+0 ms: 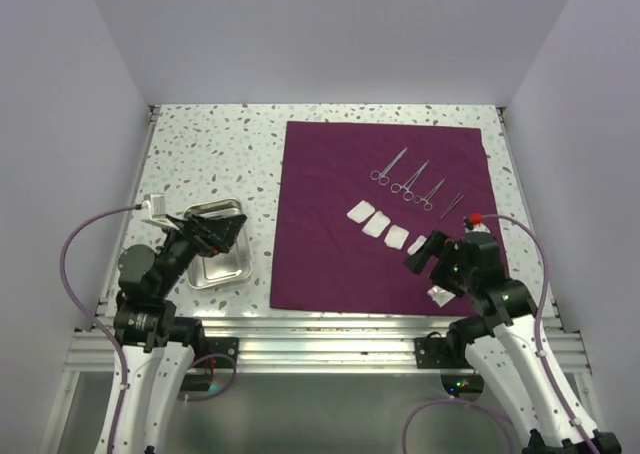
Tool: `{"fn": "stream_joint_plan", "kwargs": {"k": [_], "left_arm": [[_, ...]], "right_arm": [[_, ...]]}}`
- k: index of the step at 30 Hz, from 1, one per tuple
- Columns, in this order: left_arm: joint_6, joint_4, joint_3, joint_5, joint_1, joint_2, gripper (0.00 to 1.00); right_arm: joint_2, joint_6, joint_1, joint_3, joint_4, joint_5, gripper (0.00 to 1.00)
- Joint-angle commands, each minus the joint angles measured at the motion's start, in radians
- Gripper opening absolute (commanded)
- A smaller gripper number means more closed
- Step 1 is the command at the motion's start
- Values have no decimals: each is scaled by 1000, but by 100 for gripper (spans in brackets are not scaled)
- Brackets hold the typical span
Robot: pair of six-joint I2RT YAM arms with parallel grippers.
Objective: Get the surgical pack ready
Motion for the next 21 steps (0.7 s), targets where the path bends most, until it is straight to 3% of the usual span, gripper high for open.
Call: {"fn": "stream_joint_plan", "kwargs": {"k": [1,6,14,18,21], "left_arm": [[60,-194,28,97,5,94,100],[62,-173,-22,215,5,192,100],[129,-176,-27,221,5,266,99],[119,-142,-41,228,5,262,98],[126,-131,-38,237,5,266,97]], "right_arm": [[83,-27,-1,65,-32,57,99],[281,-27,-1,102,-27,71,99],[460,-35,-4,275,-44,294,98],[627,-81,-41,379,-20,376,88],[750,-104,-61,445,2,417,71]]}}
